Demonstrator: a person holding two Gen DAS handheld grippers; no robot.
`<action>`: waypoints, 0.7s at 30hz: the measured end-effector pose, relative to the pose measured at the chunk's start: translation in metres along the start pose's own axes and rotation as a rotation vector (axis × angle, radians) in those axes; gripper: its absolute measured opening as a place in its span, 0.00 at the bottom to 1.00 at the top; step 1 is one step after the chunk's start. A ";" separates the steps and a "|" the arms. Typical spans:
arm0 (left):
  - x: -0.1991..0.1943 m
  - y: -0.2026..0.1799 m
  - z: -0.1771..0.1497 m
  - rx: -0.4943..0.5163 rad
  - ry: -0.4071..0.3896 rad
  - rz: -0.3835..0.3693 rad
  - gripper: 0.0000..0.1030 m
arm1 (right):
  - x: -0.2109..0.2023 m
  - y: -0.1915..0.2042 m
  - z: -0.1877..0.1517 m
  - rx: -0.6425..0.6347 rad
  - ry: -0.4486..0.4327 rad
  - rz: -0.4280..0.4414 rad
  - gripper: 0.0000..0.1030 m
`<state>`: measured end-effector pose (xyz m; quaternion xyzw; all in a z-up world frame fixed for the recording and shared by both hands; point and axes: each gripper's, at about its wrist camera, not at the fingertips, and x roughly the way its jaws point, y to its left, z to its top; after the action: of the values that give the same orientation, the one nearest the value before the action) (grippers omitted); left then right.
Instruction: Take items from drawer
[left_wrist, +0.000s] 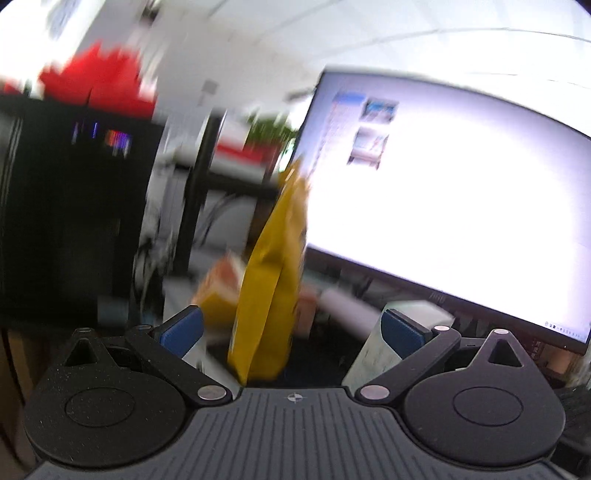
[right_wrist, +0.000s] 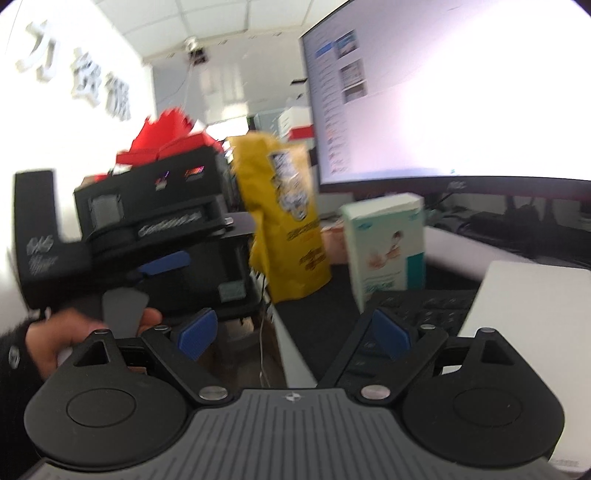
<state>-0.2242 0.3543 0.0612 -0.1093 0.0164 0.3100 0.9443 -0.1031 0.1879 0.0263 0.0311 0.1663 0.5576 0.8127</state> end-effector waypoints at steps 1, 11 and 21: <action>-0.004 -0.005 0.000 0.034 -0.034 -0.001 1.00 | -0.002 -0.002 0.001 0.012 -0.014 -0.008 0.88; -0.015 -0.024 0.004 0.155 -0.166 0.012 1.00 | -0.014 -0.016 0.007 0.066 -0.138 -0.118 0.88; -0.015 -0.015 -0.011 0.182 -0.221 0.073 1.00 | -0.016 -0.030 0.009 0.120 -0.185 -0.244 0.88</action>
<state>-0.2272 0.3311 0.0553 0.0121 -0.0559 0.3513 0.9345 -0.0785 0.1630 0.0316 0.1104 0.1261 0.4386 0.8829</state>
